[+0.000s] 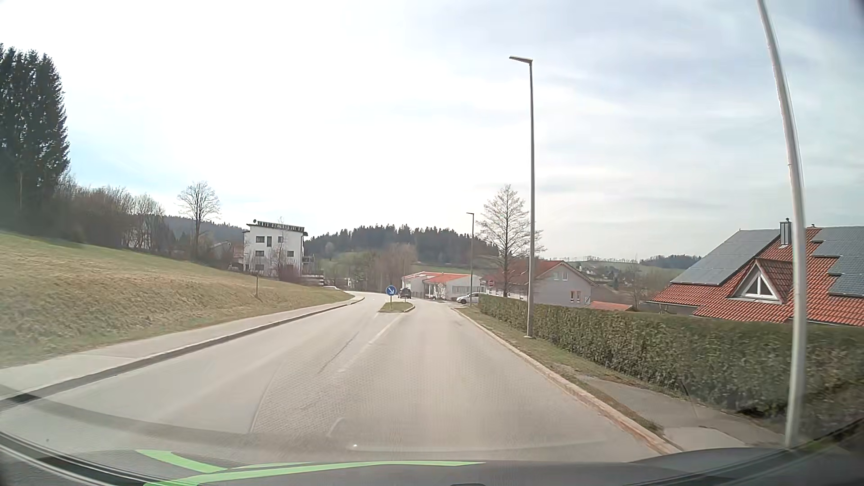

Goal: Follow the waypoints while adhering to traffic rules and regulations

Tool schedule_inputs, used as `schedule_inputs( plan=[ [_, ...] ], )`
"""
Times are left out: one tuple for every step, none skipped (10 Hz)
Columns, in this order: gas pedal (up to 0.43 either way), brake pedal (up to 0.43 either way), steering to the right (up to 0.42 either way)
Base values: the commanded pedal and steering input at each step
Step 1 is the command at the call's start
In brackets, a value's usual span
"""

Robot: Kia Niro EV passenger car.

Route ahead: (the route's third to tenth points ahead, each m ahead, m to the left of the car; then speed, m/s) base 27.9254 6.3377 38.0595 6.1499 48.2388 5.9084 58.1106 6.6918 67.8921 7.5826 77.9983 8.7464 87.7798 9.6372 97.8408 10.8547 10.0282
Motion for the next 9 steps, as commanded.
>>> schedule_inputs(
  plan=[
    [0.059,0.0,0.0],
    [0.059,0.0,0.0],
    [0.059,0.0,0.0],
    [0.059,0.0,0.0],
    [0.059,0.0,0.0],
    [0.059,0.0,0.001],
    [0.059,0.0,0.002],
    [0.067,0.0,0.003],
    [0.067,0.0,0.004]
  ],
)
